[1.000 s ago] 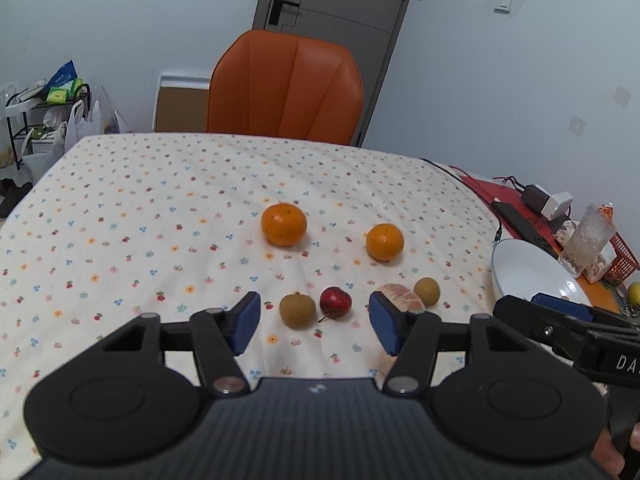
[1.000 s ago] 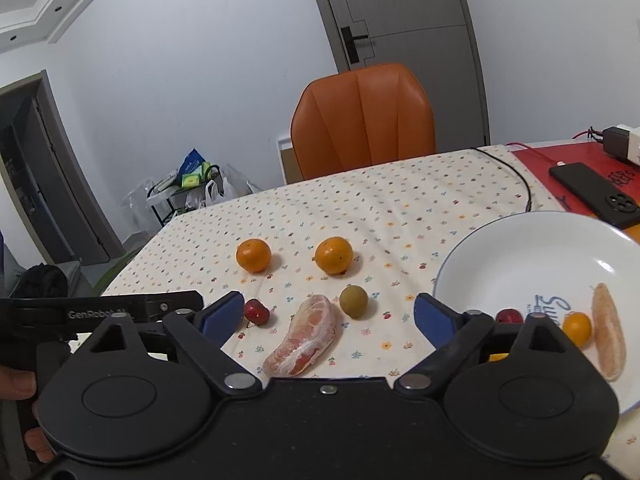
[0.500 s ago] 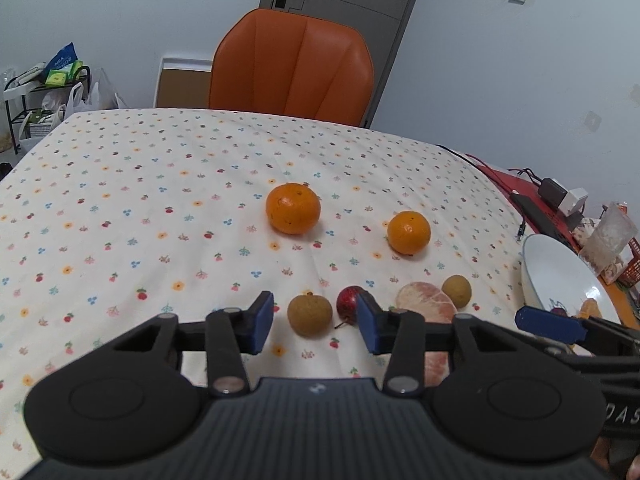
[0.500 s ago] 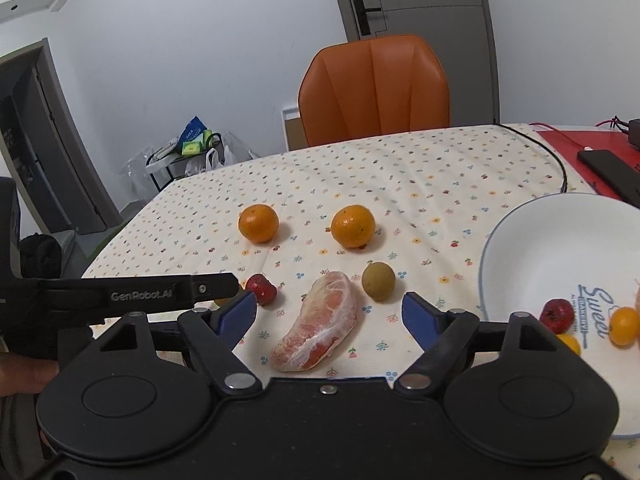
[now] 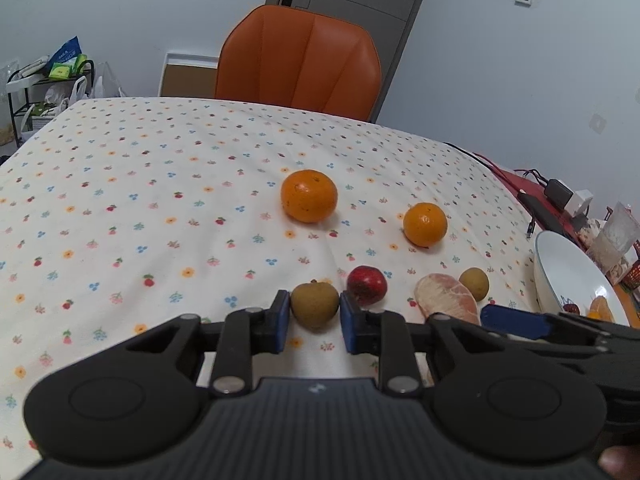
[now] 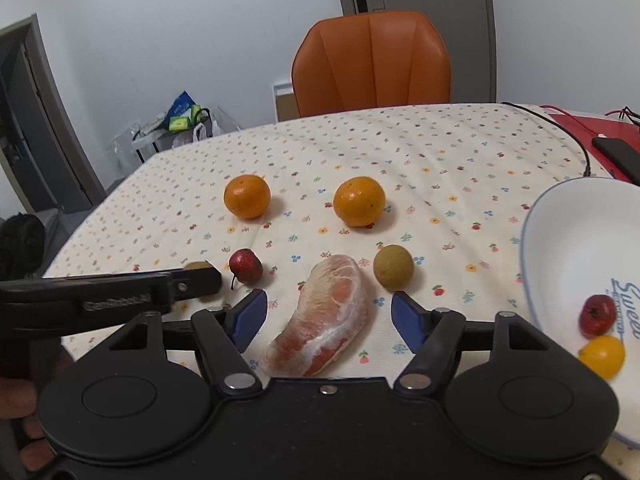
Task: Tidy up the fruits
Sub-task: 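Grasp a brown round fruit with the left gripper while the right gripper grasps another pomelo segment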
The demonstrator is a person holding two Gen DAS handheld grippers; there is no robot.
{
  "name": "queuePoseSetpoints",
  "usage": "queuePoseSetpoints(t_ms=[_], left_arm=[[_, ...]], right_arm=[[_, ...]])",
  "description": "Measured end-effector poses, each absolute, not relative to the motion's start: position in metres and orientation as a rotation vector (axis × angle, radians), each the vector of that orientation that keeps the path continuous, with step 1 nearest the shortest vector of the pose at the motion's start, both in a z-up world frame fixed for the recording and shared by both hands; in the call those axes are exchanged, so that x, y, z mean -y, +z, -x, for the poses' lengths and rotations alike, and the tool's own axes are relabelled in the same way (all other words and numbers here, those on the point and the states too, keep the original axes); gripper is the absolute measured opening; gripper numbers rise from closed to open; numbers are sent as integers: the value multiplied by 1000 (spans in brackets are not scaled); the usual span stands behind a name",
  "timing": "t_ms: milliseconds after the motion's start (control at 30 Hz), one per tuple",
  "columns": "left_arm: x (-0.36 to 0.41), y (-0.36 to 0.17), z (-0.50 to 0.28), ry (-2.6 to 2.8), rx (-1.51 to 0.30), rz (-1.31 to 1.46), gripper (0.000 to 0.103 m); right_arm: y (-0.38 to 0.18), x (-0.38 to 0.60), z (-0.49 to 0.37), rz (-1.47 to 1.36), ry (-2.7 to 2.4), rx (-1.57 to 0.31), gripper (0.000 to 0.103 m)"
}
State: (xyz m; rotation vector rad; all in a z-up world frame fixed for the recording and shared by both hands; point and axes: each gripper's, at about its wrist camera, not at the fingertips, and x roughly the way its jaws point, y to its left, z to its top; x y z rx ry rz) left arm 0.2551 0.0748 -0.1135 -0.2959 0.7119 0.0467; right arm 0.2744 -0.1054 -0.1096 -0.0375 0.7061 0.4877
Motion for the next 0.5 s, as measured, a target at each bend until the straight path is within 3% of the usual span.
queuePoseSetpoints(t_ms=[267,500], left_arm=[[-79,-108,-246,51,-705,301,25],[-75,-104,-237,47,-700,302,25]], right_arm=[[-115,92,-273,96,431,-695,61],[-113,97,-268,132,428,-689,41]])
